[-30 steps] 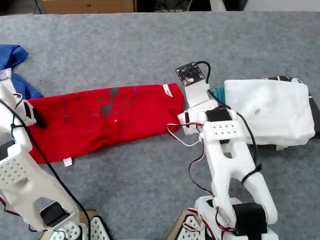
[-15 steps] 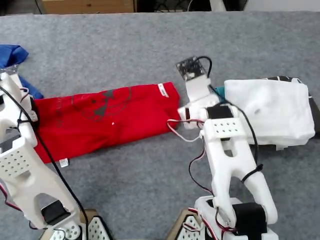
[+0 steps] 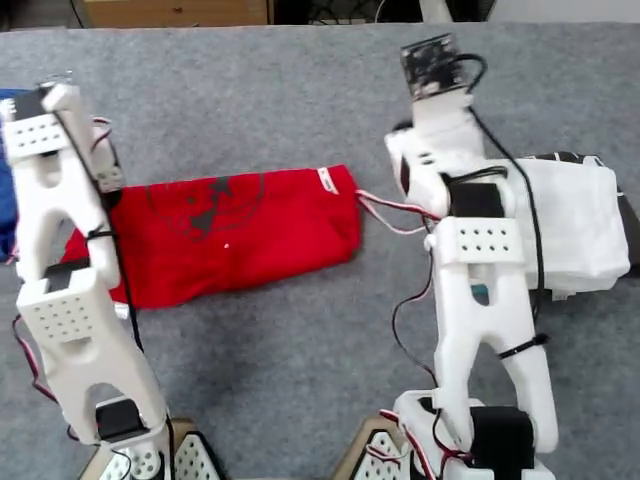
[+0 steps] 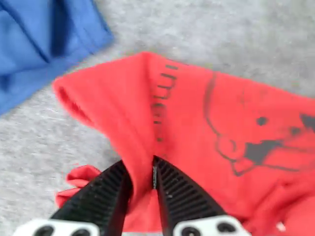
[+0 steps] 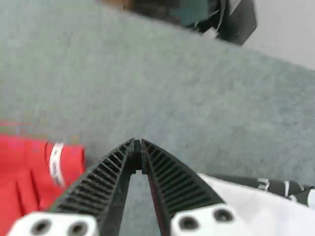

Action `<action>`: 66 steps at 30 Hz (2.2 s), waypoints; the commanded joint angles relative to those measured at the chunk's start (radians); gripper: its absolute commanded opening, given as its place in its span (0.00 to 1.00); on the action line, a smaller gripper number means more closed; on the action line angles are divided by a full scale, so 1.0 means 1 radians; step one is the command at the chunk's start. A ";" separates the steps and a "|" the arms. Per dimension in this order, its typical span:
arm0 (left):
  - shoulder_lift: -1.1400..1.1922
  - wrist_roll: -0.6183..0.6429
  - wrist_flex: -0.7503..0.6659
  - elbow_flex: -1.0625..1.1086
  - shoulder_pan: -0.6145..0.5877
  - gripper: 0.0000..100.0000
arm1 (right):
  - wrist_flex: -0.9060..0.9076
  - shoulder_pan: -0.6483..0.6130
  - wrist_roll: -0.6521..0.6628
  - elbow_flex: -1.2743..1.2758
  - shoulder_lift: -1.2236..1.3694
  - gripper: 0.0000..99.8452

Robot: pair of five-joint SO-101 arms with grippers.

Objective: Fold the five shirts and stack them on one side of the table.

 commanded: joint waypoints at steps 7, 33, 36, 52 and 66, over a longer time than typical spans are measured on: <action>-0.307 0.014 0.014 0.294 0.102 0.03 | -0.087 0.094 -0.052 -0.130 -0.039 0.01; -0.496 0.204 -0.443 0.406 0.731 0.03 | -0.092 0.222 -0.048 -0.157 -0.039 0.01; -0.497 0.204 -0.578 0.441 0.757 0.03 | -0.114 0.252 -0.048 -0.159 -0.039 0.01; -0.334 0.224 -0.832 0.493 0.811 0.03 | -0.121 0.270 -0.048 -0.159 -0.038 0.01; -0.302 0.351 -0.718 0.243 0.664 0.19 | -0.075 0.239 0.043 -0.153 -0.035 0.02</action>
